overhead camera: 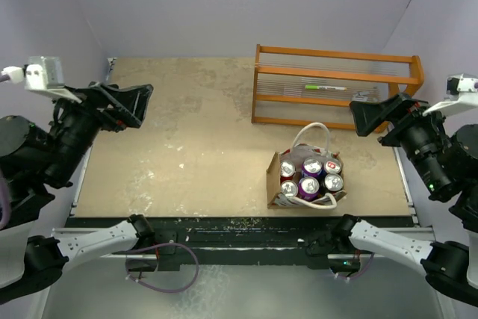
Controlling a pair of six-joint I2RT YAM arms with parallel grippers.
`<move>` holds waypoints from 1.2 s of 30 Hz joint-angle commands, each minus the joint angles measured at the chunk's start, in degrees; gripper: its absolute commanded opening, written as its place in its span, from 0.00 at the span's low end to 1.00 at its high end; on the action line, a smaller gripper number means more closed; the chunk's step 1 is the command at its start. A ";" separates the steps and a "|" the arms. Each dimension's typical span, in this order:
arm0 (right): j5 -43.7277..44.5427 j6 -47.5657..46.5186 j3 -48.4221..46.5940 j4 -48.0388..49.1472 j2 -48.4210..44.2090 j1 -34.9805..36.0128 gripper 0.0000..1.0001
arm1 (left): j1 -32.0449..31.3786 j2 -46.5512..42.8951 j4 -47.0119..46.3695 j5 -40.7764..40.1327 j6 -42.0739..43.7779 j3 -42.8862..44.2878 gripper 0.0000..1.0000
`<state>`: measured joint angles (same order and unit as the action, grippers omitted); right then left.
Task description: Take the beverage out of the canvas bag
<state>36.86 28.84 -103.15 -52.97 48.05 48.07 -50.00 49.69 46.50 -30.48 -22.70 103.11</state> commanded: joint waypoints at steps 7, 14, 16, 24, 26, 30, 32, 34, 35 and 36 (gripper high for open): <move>2.73 -1.82 -8.11 -8.53 10.53 -8.95 1.00 | 0.29 5.50 -10.44 -3.70 4.81 -6.09 0.99; 1.92 -0.65 -8.38 -13.31 15.25 -13.10 1.00 | 0.46 12.31 -8.23 -0.46 3.95 -5.55 0.99; 1.32 0.60 -7.86 -15.46 15.95 -13.74 1.00 | 0.48 14.10 -8.19 1.67 2.84 -5.97 0.99; -1.00 1.68 -4.87 -19.70 15.07 -15.27 1.00 | 0.43 24.18 -11.30 18.27 -3.47 -8.79 0.99; -2.68 1.75 -3.54 -20.45 13.67 -15.44 1.00 | -0.09 27.33 -13.00 23.22 -4.94 -9.29 0.99; -6.53 1.72 -0.21 -20.54 9.59 -15.58 1.00 | -2.89 33.07 -19.03 30.83 -7.47 -11.27 0.99; -8.20 2.00 1.65 -20.84 7.46 -15.65 1.00 | -4.71 35.96 -22.49 34.30 -8.49 -12.24 0.99; -10.05 2.28 3.26 -21.21 5.37 -15.64 1.00 | -6.89 38.73 -24.81 36.50 -8.87 -12.52 0.99; -10.85 2.28 4.08 -21.44 4.39 -15.70 1.00 | -8.04 39.98 -25.85 37.03 -8.89 -12.61 0.99; -11.33 1.99 4.70 -21.70 3.51 -15.75 1.00 | -9.21 41.07 -26.80 37.40 -8.83 -12.71 0.99</move>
<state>29.56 30.35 -100.38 -73.52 54.68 32.64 -55.27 88.51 28.69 -0.43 -29.47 90.48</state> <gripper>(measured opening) 0.997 0.990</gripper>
